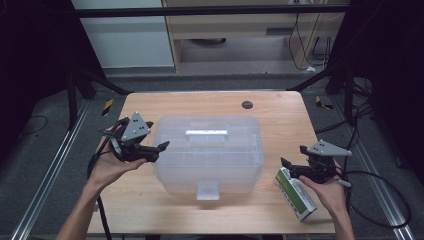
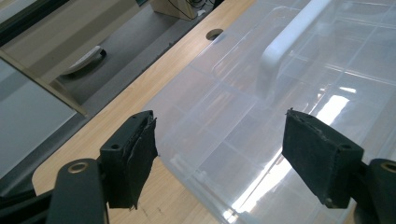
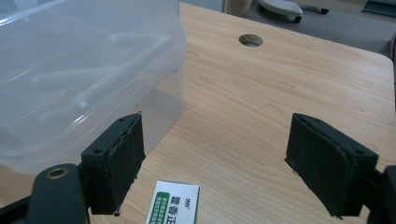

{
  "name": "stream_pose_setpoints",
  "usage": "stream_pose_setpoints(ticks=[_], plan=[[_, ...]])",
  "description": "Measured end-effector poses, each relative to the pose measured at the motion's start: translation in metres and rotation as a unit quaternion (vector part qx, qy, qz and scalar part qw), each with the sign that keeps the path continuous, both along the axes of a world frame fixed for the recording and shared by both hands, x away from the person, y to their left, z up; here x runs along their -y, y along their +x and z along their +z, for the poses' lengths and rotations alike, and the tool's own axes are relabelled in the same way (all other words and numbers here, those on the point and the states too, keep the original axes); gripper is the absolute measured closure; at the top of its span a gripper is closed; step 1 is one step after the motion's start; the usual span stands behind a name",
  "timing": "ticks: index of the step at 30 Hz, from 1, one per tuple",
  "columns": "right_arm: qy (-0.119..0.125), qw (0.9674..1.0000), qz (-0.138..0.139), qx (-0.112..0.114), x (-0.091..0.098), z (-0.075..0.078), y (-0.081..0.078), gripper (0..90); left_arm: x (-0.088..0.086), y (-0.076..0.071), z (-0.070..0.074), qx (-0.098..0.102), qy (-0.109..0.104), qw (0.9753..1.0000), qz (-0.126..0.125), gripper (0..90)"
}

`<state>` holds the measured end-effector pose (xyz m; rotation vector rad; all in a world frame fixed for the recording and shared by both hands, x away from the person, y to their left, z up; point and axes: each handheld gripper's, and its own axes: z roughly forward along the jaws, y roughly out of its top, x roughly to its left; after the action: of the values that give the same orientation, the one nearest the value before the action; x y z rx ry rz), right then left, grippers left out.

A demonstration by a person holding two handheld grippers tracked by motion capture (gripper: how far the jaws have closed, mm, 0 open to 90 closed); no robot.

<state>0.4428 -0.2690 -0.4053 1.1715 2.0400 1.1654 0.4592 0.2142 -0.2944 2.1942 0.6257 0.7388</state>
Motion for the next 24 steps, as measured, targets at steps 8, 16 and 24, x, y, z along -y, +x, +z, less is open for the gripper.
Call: stream_pose_setpoints(ticks=[8, 16, 24], plan=[[-0.009, 0.9999, 0.002, -0.009, -0.004, -0.002, 0.000, 18.5, 0.020, 0.002, 0.003, 0.002, 0.024, 0.9994, -0.024, 26.7], [-0.017, 0.9998, 0.004, -0.013, -0.005, -0.003, -0.001, 18.5, 0.039, 0.004, 0.008, 0.003, 0.050, 0.9976, -0.047, 29.7], [-0.023, 0.9996, 0.007, -0.015, -0.006, -0.005, -0.001, 18.4, 0.051, 0.008, 0.010, 0.002, 0.085, 0.9942, -0.066, 36.3]])
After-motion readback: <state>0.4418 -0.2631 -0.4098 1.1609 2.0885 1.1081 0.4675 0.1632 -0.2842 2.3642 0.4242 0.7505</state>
